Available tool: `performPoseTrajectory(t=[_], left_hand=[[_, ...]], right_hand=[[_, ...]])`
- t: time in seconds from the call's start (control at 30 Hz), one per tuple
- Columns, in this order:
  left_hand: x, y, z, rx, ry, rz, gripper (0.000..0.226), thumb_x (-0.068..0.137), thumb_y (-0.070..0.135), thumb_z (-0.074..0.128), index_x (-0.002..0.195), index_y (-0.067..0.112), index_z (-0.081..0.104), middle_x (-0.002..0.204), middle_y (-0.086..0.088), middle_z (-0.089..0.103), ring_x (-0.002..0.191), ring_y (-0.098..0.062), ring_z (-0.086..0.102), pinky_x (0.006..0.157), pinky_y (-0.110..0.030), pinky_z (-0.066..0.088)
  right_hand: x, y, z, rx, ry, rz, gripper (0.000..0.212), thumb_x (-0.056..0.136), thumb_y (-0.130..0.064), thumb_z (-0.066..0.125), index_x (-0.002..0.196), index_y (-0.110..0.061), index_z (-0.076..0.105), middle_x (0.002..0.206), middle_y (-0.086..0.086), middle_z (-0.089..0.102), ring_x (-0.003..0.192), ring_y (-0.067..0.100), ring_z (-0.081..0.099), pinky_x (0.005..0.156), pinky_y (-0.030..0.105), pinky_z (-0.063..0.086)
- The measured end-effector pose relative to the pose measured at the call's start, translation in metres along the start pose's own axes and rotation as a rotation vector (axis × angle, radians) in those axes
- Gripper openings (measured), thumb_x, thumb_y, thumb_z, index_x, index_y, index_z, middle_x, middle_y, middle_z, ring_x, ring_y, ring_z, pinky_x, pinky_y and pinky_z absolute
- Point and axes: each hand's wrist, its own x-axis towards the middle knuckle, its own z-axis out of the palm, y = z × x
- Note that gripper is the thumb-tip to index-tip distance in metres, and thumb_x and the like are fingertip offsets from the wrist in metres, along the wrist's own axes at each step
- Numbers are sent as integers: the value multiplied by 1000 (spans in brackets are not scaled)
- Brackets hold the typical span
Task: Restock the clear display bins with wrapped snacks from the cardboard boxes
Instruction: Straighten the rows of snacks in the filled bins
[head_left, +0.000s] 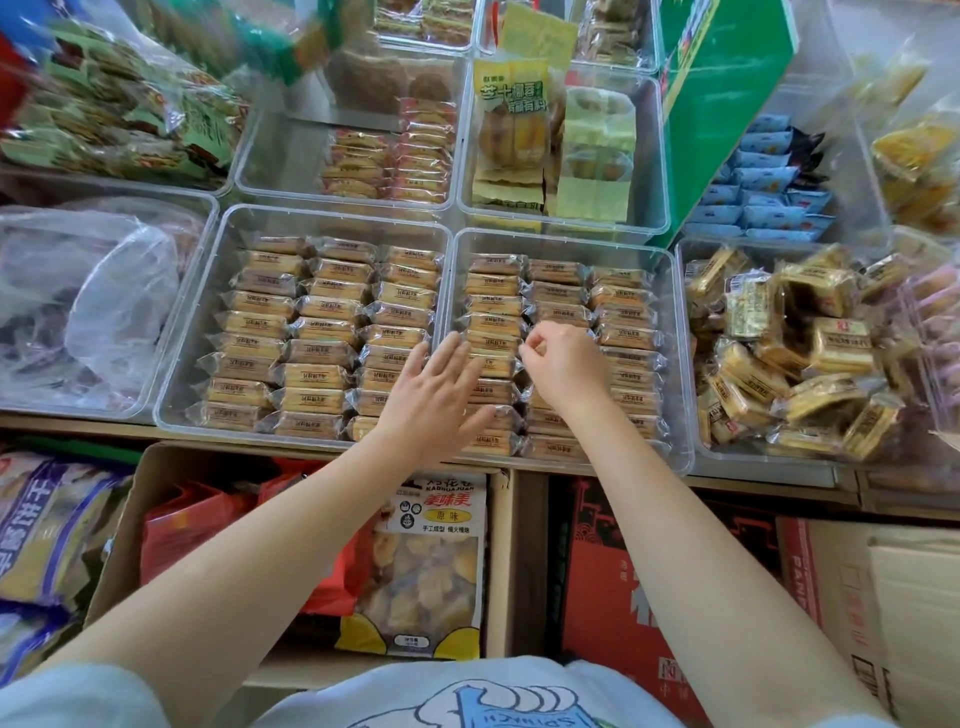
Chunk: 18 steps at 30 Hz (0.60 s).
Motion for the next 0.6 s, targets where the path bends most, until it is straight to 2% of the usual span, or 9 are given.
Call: performPoseTrajectory(t=[0.07, 0.2, 0.27, 0.33, 0.43, 0.6], left_hand=[[8, -2, -3, 39, -41, 15, 76, 100, 64, 14, 160, 17, 13, 168, -8, 12, 155, -22, -8, 125, -49, -6], [10, 0, -3, 58, -73, 18, 74, 101, 62, 17, 160, 17, 12, 168, -10, 14, 155, -23, -8, 124, -52, -4], [8, 2, -3, 41, -63, 8, 72, 102, 60, 17, 160, 17, 14, 167, -10, 16, 155, -22, -7, 124, -52, -3], [5, 3, 1, 27, -51, 7, 71, 102, 58, 16, 160, 16, 17, 166, -10, 20, 156, -22, -6, 125, -51, -2], [1, 3, 6, 1, -15, -7, 79, 96, 59, 3, 159, 16, 24, 164, -9, 28, 156, -21, -2, 124, -50, 2], [-4, 2, 9, -19, 9, -1, 84, 92, 61, 0, 157, 16, 30, 160, -7, 36, 155, -21, 8, 124, -51, 7]], right_hand=[[3, -5, 3, -63, -55, -32, 19, 98, -35, 58, 96, -18, 67, 90, -1, 64, 78, 20, 61, 60, 28, 44], [3, -8, 15, -237, -110, 8, 27, 97, -42, 59, 98, -17, 67, 91, 1, 66, 84, 25, 65, 66, 32, 49], [4, -8, 21, -195, -126, 34, 23, 97, -39, 60, 97, -17, 69, 93, 1, 68, 87, 25, 66, 69, 34, 53], [7, -7, 20, -71, -143, 82, 16, 97, -32, 62, 94, -19, 71, 93, -1, 69, 86, 22, 64, 67, 31, 48], [14, -5, 17, 85, -108, 94, 12, 95, -26, 64, 93, -19, 73, 96, -2, 70, 83, 18, 58, 66, 28, 42], [13, -2, 20, 107, -99, 64, 13, 95, -28, 64, 92, -19, 73, 101, -2, 69, 86, 17, 59, 67, 28, 42]])
